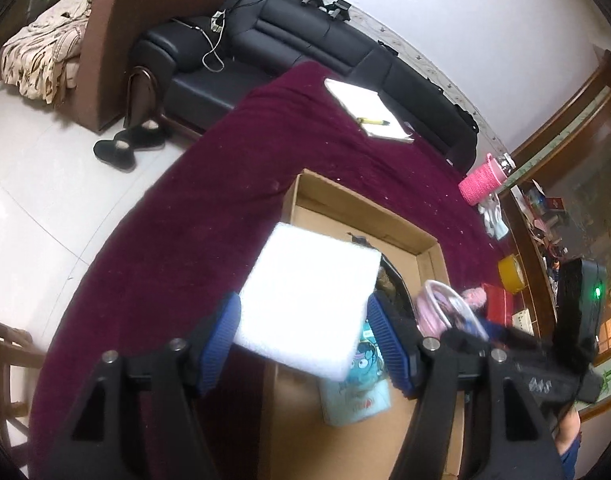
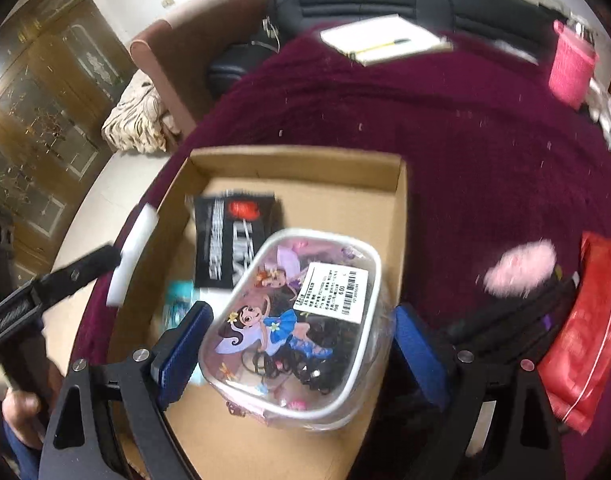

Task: Organize objects
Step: 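Open both tools and lift them away from the tray toward the pile, then grasp the white pill bottle with the left tool while the right tool grasps the black lipstick tube, then carry the pill bottle and lipstick tube into the tray and open both tools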

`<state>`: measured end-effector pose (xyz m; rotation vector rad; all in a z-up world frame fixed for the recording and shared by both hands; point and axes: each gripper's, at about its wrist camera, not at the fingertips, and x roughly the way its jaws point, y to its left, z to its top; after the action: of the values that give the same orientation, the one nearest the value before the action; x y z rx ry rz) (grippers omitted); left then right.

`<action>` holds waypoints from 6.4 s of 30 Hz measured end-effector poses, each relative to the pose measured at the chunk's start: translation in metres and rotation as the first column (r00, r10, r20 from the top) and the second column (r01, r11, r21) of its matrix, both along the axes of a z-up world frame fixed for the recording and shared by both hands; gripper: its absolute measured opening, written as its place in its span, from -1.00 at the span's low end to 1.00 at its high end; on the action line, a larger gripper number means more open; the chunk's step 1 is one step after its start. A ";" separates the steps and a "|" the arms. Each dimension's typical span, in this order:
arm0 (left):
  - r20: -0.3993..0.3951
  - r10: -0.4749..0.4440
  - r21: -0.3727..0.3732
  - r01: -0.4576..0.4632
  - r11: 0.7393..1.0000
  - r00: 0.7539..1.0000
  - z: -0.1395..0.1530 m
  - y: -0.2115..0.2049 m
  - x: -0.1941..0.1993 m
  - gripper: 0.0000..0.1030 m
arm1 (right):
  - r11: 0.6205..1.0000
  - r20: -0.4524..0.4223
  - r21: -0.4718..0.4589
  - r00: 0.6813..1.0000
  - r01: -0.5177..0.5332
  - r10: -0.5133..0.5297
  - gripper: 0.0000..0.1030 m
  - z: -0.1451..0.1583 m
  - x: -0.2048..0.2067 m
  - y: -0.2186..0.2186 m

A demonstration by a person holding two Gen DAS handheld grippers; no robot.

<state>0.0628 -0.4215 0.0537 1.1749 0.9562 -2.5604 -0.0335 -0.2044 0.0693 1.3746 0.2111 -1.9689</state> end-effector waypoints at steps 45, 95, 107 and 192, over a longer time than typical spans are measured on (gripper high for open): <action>-0.007 -0.209 -0.182 0.205 0.962 0.978 0.036 0.070 0.005 0.57 | 0.888 0.006 -0.376 0.959 0.265 -0.284 0.83 0.057 0.005 0.219; 0.227 -0.627 -0.269 0.666 0.696 0.746 -0.025 0.347 -0.097 -0.37 | 0.858 0.088 -0.306 0.910 0.411 -0.405 0.33 -0.033 0.002 0.301; 0.205 -0.611 -0.261 0.644 0.719 0.765 -0.035 0.342 -0.089 -0.37 | 0.938 -0.090 -0.058 0.934 0.342 -0.346 -0.40 -0.023 0.003 0.248; -0.022 -0.067 -0.181 0.062 0.981 0.998 -0.020 0.102 0.064 -0.37 | 0.982 0.024 -0.179 0.997 -0.066 0.072 -0.61 -0.040 0.081 0.010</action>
<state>0.1273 -0.3192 0.0341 1.1397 0.6840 -2.6548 0.0473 -0.1940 0.0297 1.2635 0.0652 -1.8609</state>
